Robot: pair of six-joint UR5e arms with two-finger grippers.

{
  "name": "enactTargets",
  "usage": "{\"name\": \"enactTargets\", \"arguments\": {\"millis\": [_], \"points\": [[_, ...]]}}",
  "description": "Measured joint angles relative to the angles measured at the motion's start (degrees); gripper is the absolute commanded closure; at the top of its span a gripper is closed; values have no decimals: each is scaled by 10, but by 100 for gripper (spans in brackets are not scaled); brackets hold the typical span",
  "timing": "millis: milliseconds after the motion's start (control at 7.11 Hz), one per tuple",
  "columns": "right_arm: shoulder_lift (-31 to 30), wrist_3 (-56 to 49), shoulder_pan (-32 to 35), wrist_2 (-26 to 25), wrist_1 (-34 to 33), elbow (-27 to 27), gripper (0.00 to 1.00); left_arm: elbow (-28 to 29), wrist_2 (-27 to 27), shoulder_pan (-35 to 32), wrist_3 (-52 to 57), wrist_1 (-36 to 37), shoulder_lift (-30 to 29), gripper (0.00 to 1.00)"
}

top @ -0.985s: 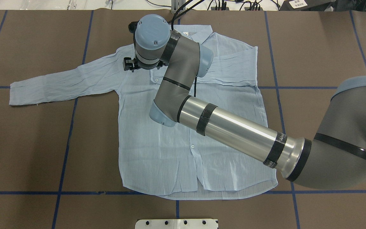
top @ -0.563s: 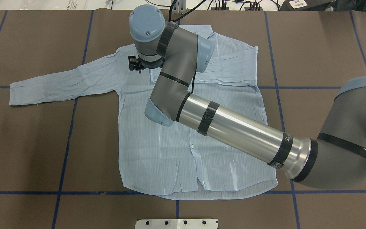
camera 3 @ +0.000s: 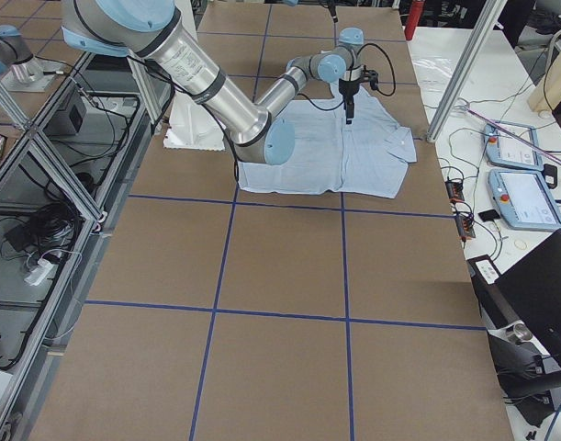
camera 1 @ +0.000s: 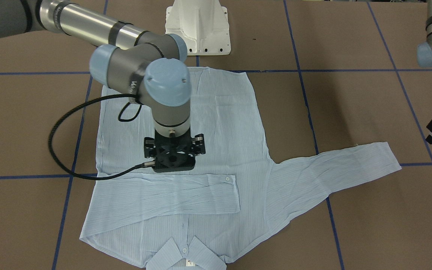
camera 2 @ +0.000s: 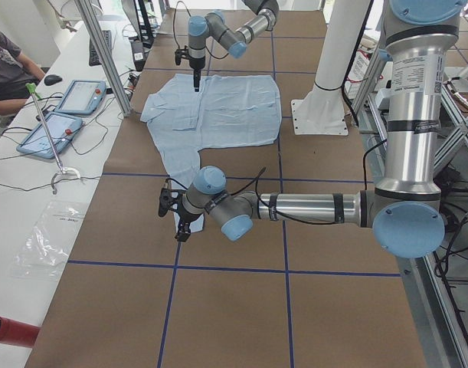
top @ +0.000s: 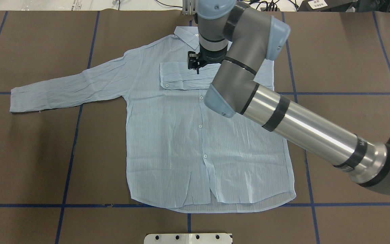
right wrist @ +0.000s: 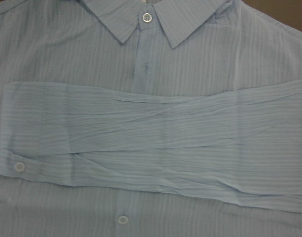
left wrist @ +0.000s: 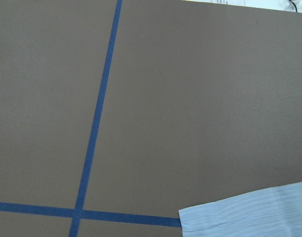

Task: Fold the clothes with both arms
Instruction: 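Lift the sleeve and fold it across the shirt front with the right gripper, then release the sleeve with the right gripper while the left gripper grasps the other cuff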

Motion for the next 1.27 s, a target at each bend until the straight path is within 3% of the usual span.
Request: {"name": "enactTargets", "arguments": {"millis": [281, 563, 1266], "points": [[-99, -96, 52, 41, -38, 105, 0, 1, 74, 83, -118, -20, 1, 11], [-168, -159, 91, 81, -42, 162, 0, 7, 108, 124, -162, -21, 1, 22], [-195, -169, 100, 101, -39, 189, 0, 39, 118, 149, -164, -20, -5, 29]]}}
